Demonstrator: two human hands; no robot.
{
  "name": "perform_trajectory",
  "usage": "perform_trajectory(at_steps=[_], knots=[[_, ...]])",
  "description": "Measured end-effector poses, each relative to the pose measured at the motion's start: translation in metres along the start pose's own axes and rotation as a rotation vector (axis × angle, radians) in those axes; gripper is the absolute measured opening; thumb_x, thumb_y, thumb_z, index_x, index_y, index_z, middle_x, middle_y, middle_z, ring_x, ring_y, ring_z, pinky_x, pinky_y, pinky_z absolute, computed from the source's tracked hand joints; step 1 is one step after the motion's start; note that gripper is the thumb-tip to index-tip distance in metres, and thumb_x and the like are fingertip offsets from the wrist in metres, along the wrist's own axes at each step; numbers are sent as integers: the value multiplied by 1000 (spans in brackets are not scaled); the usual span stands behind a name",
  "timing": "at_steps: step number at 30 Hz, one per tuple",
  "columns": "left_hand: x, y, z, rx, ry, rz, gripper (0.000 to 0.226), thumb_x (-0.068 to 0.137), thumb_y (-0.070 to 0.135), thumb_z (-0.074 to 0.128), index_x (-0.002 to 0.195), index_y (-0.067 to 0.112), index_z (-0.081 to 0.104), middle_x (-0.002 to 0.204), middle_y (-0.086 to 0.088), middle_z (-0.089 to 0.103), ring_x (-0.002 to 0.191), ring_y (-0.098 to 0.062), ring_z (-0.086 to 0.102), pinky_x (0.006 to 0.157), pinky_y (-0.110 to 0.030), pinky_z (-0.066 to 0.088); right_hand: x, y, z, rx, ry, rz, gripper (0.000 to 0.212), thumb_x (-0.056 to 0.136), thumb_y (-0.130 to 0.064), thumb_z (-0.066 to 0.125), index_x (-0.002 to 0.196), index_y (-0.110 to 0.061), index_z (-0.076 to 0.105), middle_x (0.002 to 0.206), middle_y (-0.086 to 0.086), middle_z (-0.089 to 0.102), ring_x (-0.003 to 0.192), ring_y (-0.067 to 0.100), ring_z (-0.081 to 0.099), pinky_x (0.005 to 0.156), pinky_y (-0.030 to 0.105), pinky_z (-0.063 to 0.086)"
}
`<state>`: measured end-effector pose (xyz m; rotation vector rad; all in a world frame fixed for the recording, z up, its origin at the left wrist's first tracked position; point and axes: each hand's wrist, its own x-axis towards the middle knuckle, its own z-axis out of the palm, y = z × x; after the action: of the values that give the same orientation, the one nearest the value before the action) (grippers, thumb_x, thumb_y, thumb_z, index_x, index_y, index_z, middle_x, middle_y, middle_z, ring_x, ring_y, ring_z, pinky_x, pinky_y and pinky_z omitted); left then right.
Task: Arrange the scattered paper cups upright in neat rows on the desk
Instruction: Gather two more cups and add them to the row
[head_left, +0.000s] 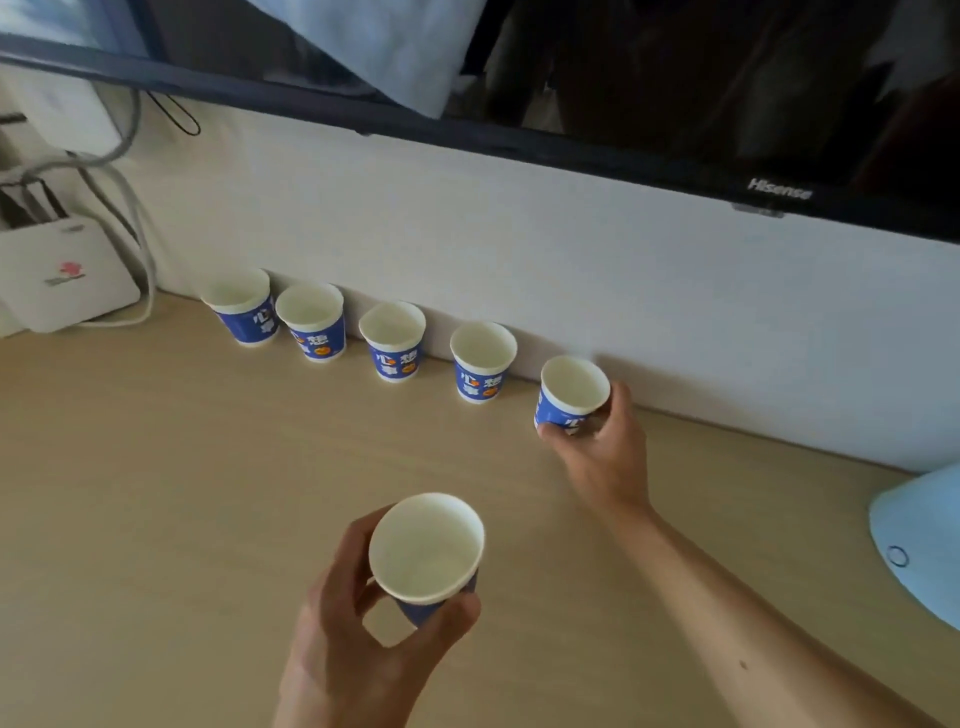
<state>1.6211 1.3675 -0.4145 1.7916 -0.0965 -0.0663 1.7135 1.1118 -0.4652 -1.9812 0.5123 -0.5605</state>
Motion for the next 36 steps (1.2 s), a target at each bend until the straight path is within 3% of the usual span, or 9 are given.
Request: perform_trajectory(at_steps=[5,8,13,19,23,26,32,36], knots=[[4,2,2,-23,-23,3,67,45,29,94,106,41,69,100,10,77,86,-6,74,71,-10,53,8,-1,4,-39,18,-19,53,67,-17,90,109,-18,56,103,-6,70,89,10,66,71,10,46],[6,2,4,-26,-34,18,67,51,13,98,109,31,70,100,7,78,86,-11,75,73,-9,53,13,-4,5,-34,20,-26,56,68,-15,89,114,-15,57,107,-2,70,95,16,67,81,27,53],[9,8,7,-97,-30,16,66,43,42,84,107,46,68,104,10,77,92,-5,74,74,-9,52,17,-7,5,-40,32,-18,56,68,-13,89,114,-12,57,108,1,70,96,21,68,86,39,55],[12,8,7,-98,-25,23,66,46,44,85,108,47,66,107,13,76,94,-4,74,76,-10,54,14,-7,0,-57,25,-4,60,66,-13,90,114,-15,54,110,-2,69,96,17,66,86,34,54],[13,9,0,-109,-2,16,67,48,43,86,111,45,62,110,13,75,99,-5,73,77,-11,53,-9,-5,-11,-54,72,19,75,70,-13,90,133,-9,50,119,5,62,107,20,61,96,34,49],[19,8,-15,-84,8,11,63,54,43,86,112,45,61,113,14,74,103,-6,72,80,-20,55,-40,-9,-15,8,98,-54,66,76,-7,86,132,-12,51,119,6,62,108,21,61,95,31,46],[46,-1,-70,-16,148,-6,55,59,44,84,110,46,63,110,17,75,98,-2,72,78,-13,53,-79,-52,36,176,-96,-110,48,80,-3,83,117,-20,57,108,-5,68,100,13,65,88,31,47],[81,-14,-111,26,271,-40,59,57,38,85,112,39,63,107,17,74,99,-3,71,79,-23,58,-89,-80,80,219,-229,-137,45,81,1,78,114,-22,58,106,-8,68,98,12,67,86,27,48]])
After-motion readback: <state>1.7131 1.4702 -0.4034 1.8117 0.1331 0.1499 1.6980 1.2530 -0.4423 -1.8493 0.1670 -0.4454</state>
